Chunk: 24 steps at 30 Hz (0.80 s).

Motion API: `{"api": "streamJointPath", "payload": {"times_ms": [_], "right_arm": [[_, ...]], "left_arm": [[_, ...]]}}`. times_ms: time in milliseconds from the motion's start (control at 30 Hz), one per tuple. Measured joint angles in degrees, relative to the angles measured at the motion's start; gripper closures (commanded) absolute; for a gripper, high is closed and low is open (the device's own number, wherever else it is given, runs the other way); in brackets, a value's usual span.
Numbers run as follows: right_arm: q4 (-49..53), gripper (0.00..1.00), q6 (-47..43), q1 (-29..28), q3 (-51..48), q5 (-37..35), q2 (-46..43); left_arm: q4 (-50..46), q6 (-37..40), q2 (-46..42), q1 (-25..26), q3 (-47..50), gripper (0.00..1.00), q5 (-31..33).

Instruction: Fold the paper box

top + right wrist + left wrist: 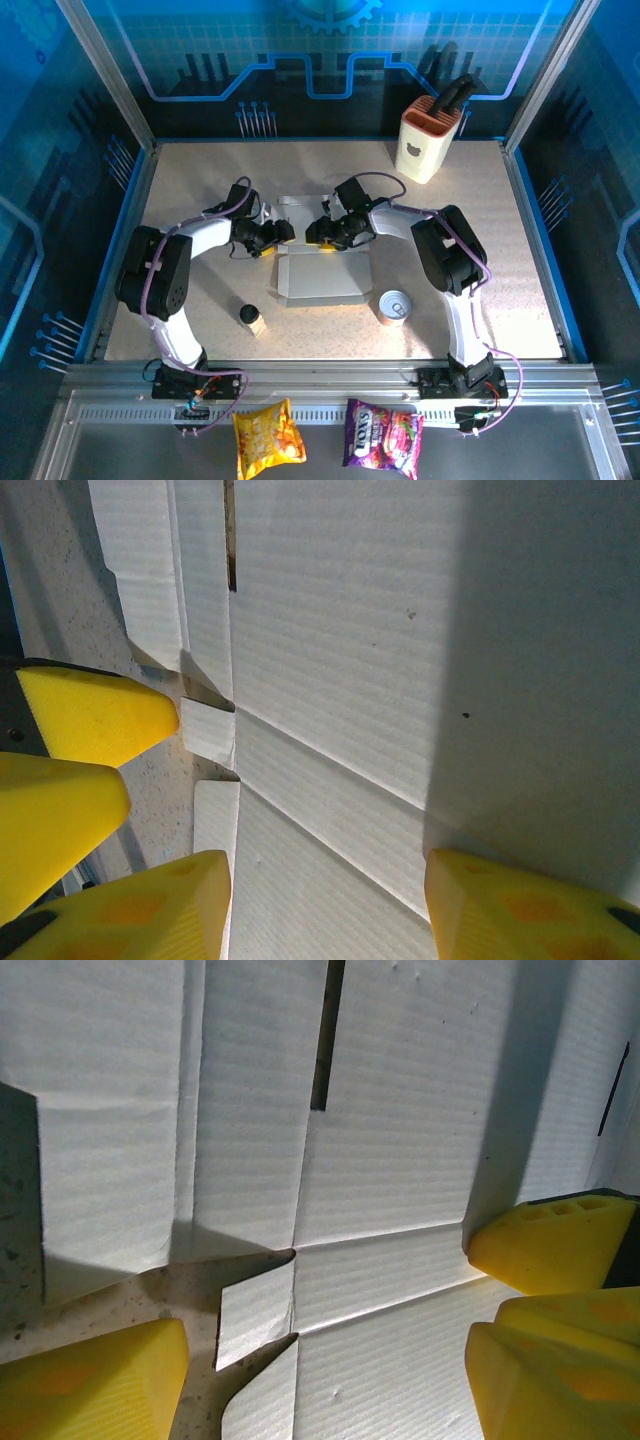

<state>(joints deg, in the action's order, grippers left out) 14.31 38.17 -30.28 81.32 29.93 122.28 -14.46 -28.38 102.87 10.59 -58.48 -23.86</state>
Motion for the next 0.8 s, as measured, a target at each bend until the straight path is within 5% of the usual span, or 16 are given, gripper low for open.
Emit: {"api": "streamJointPath", "payload": {"times_ms": [567,800], "right_arm": [[-0.9,0.44,0.4,0.0,-0.4,0.3,0.0],[-0.9,0.44,0.4,0.0,-0.4,0.3,0.0]], "left_arm": [[1.9,-2.0,-0.2,0.0,0.0,0.49,-1.9],[2.7,-2.7,-1.0,0.0,0.0,0.50,-3.0]]}}
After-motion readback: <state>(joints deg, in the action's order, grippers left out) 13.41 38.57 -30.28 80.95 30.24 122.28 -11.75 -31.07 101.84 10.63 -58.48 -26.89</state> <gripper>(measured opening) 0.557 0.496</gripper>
